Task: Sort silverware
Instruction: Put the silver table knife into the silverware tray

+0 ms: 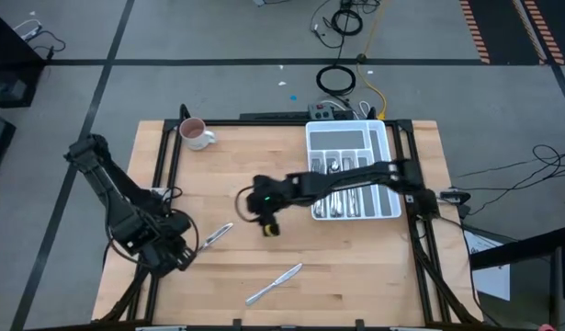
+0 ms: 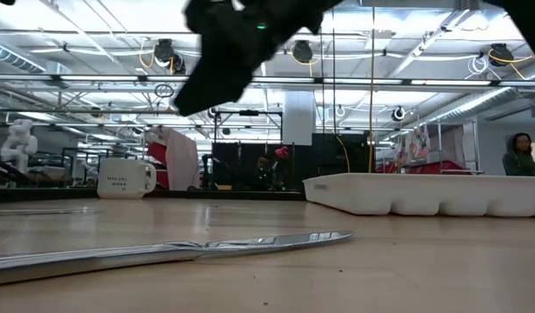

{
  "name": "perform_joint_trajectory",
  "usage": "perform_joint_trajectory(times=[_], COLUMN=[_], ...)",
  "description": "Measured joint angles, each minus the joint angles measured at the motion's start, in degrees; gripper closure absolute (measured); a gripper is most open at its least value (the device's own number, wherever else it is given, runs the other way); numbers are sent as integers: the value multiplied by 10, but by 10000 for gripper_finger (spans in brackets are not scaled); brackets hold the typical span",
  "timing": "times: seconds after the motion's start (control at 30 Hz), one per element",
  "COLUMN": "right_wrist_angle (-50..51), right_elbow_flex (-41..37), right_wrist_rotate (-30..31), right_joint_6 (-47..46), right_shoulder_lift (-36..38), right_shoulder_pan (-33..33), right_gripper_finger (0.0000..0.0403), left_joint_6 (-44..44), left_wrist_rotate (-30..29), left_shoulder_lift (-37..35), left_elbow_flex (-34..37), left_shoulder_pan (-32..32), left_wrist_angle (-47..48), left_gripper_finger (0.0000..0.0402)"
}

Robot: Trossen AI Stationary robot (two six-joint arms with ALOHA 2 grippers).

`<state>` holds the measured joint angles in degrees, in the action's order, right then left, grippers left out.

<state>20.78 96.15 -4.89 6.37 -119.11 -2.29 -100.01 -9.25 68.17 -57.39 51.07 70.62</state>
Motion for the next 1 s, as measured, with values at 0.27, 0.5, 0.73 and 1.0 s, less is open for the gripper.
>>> perform_joint_trajectory(times=[0.27,0.5,0.73,1.0], right_wrist_angle=[116,163,218,242], right_elbow_flex=[176,186,186,186], right_wrist_rotate=[0,0,0,-26], right_joint_6=[21,21,21,22], right_shoulder_lift=[-95,-84,-81,-79], right_shoulder_pan=[-17,-15,-15,-16], right_gripper_finger=[184,184,184,184], left_joint_6=[-11,-31,-32,-15], left_wrist_rotate=[14,61,59,54], left_shoulder_lift=[62,115,147,174], left_elbow_flex=[25,109,171,205], left_shoulder_pan=[27,45,35,-14], left_wrist_angle=[-42,-155,-277,-337], left_gripper_finger=[393,399,400,401])
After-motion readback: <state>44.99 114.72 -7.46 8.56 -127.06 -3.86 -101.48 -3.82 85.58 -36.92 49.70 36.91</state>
